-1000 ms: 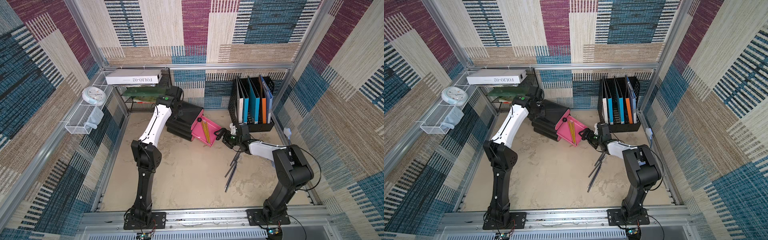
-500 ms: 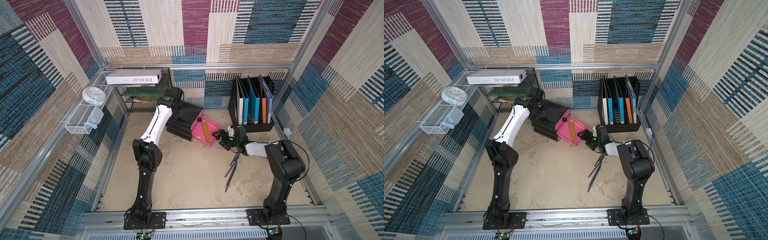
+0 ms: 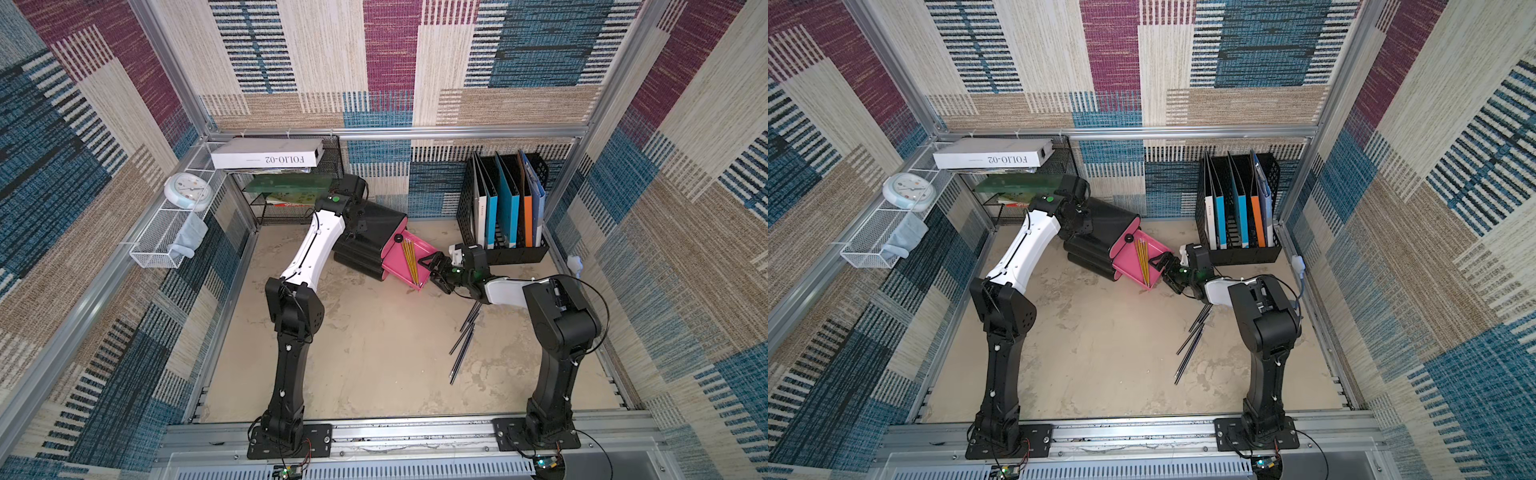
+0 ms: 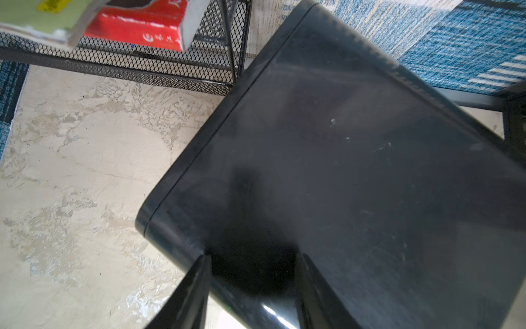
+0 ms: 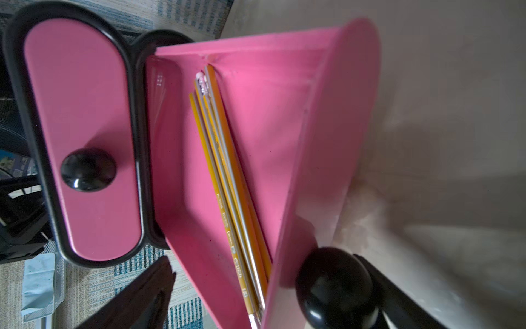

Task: Please place the pencils in the drawer according to their color
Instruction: Close the drawer in the storage box.

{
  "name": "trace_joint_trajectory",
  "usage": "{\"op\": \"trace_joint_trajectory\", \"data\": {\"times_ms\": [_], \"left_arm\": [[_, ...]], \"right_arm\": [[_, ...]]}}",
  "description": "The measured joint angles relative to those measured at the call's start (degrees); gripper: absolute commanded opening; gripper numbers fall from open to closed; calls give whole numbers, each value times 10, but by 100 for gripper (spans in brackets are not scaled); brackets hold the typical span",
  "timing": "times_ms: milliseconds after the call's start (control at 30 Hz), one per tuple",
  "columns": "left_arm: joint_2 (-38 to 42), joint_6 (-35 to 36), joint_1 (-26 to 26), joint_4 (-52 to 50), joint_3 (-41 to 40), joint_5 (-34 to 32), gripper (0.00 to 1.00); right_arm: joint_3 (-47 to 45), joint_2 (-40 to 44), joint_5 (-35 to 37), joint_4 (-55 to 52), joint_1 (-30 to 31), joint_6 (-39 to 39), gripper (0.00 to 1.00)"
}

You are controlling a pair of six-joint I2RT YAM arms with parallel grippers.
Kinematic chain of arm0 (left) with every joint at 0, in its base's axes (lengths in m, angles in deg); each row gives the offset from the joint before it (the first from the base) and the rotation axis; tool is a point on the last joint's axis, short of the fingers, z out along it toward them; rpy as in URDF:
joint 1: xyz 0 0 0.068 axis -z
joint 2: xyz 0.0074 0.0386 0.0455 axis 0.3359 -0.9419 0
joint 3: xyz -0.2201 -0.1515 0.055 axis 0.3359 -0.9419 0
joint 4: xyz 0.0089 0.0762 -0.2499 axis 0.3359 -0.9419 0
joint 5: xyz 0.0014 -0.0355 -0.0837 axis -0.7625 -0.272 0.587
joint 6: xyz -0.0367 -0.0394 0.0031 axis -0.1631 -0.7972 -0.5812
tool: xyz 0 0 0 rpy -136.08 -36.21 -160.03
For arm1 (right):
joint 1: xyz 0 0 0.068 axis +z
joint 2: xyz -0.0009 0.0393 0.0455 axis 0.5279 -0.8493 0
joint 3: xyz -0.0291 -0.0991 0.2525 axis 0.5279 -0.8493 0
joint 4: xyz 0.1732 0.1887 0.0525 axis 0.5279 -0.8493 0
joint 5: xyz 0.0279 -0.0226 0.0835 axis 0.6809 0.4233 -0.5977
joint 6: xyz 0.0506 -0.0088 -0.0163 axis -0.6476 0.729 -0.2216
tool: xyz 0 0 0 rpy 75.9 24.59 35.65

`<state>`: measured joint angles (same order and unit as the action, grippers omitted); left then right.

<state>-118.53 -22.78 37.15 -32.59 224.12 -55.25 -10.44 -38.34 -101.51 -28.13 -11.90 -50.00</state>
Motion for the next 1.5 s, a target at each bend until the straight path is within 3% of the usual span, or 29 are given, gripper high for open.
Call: {"op": "trace_joint_trajectory", "data": {"times_ms": [633,1033,1100,1233,1333,1400,1500], "left_arm": [[6,2,7,12,-18,-16,46],[7,7,11,16,-20,-21,44],[7,7,11,16,-20,-21,42],[7,11,11,16,-20,-20,39],[7,13,11,16,-21,-20,38],[7,13,11,17,-21,-20,37],[6,15,11,17,-22,-20,37]], "right_arm": [[147,-71,-5,-7,47,-45,99],[47,23,9,-37,43,-16,99],[30,35,12,-33,43,-16,85],[10,40,16,-21,42,-26,43],[8,33,15,-6,42,-41,21],[10,23,14,3,42,-49,12],[21,7,10,11,42,-58,10]]}}
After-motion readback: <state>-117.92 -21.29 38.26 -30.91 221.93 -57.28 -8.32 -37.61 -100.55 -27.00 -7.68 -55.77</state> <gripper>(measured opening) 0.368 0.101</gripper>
